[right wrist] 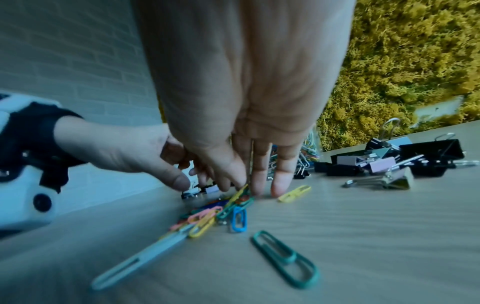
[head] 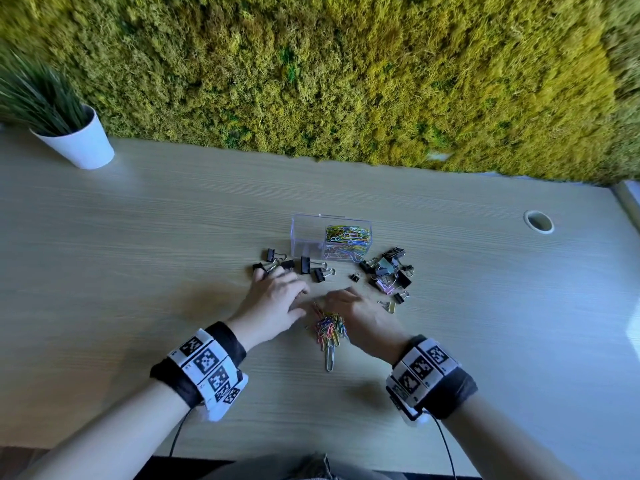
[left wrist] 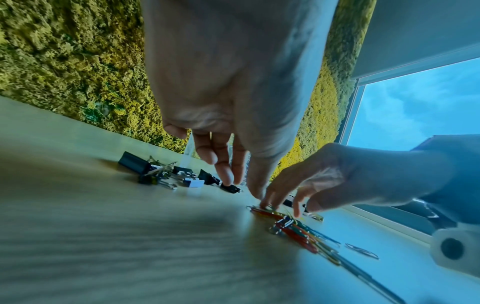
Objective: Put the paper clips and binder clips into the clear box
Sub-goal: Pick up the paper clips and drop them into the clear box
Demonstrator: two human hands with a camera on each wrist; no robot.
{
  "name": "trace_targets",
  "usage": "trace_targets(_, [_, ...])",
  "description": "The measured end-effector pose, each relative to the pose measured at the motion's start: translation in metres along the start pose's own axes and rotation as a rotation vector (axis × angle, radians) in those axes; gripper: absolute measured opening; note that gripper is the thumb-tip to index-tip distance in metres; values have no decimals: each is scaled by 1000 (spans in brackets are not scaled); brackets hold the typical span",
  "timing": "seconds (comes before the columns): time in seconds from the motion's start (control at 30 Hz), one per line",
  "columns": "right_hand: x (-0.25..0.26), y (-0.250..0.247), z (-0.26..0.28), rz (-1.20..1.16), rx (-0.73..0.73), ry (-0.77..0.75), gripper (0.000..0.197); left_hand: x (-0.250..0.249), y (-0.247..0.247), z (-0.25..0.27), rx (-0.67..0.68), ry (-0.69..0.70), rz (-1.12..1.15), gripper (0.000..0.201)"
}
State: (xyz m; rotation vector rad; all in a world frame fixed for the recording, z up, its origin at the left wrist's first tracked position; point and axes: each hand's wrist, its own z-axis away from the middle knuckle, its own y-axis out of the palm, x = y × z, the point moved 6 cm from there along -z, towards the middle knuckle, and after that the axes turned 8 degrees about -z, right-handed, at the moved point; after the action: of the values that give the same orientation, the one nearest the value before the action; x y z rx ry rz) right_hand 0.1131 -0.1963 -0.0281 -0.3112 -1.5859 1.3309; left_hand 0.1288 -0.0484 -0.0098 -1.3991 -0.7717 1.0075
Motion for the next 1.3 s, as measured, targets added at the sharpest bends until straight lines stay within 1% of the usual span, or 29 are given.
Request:
trace_targets(0.1, [-1, -8, 16, -96, -9, 46, 49, 0, 6, 6, 109, 14, -35, 60])
trace_targets(0.13, [-4, -13, 24, -115, -11, 82, 51, -2, 9, 9, 164, 23, -56, 68])
trace_targets(0.17, [-9, -17, 31, -127, -11, 136, 57, -5, 12, 11, 215, 37, -88, 74])
trace_targets(0.23, [-26, -18, 45, -113, 14, 272, 66, -12, 16, 15, 268, 73, -141, 72])
trace_targets(0.27, [-32, -16, 50, -88, 34, 316, 62, -16, 17, 16, 272, 85, -139, 69])
trace_targets(0.33, [-33, -10, 51, -23, 56, 320, 37, -26, 18, 14, 260, 102, -111, 63])
trace_targets(0.37, [-28, -9, 48, -15, 38, 289, 24, -31, 18, 11, 246, 112, -98, 59])
trace_targets(0.43, [-16, -9, 35, -47, -11, 233, 6, -40, 17, 4, 213, 131, -84, 49])
trace_targets(0.5, [-8, -9, 23, -90, -50, 216, 9, -45, 16, -3, 179, 141, -75, 40])
trace_targets(0.6, [-12, -18, 16, -117, -115, 294, 9, -36, 11, -7, 127, 104, -26, 37])
trace_targets(0.67, [-19, -28, 20, -127, -195, 385, 21, -21, 8, -4, 69, 66, 38, 34])
trace_targets(0.7, [-20, -31, 23, -100, -207, 417, 28, -13, 7, -2, 41, 51, 63, 33])
trace_targets(0.73, [-19, -31, 24, -70, -182, 444, 35, -4, 6, 0, 21, 39, 78, 33])
trace_targets(0.8, [-13, -23, 21, -24, -120, 445, 43, 9, 7, 3, 11, 17, 96, 36])
trace_targets(0.87, [-6, -11, 16, -8, -73, 444, 57, 15, 9, 3, 10, -3, 104, 36])
trace_targets(0.93, [0, 2, 8, -8, -56, 406, 67, 15, 8, 2, 8, -6, 105, 35])
trace_targets(0.97, [5, 4, 5, -24, -55, 371, 66, 14, 7, 1, 2, -3, 108, 34])
trace_targets(1.0, [8, 5, 2, -43, -51, 339, 61, 12, 6, 1, -3, -1, 111, 33])
trace_targets(1.1, [12, 3, -5, -47, -27, 273, 36, 9, 4, 1, -15, 4, 107, 27])
trace_targets(1.17, [10, 1, -7, -55, -28, 242, 25, 8, 3, 0, -23, 7, 101, 26])
trace_targets(1.23, [10, -3, -7, -83, -50, 198, 25, 6, 5, 0, -11, 12, 93, 28])
trace_targets(1.3, [10, -8, -6, -109, -70, 168, 32, 2, 7, -1, 12, 26, 81, 36])
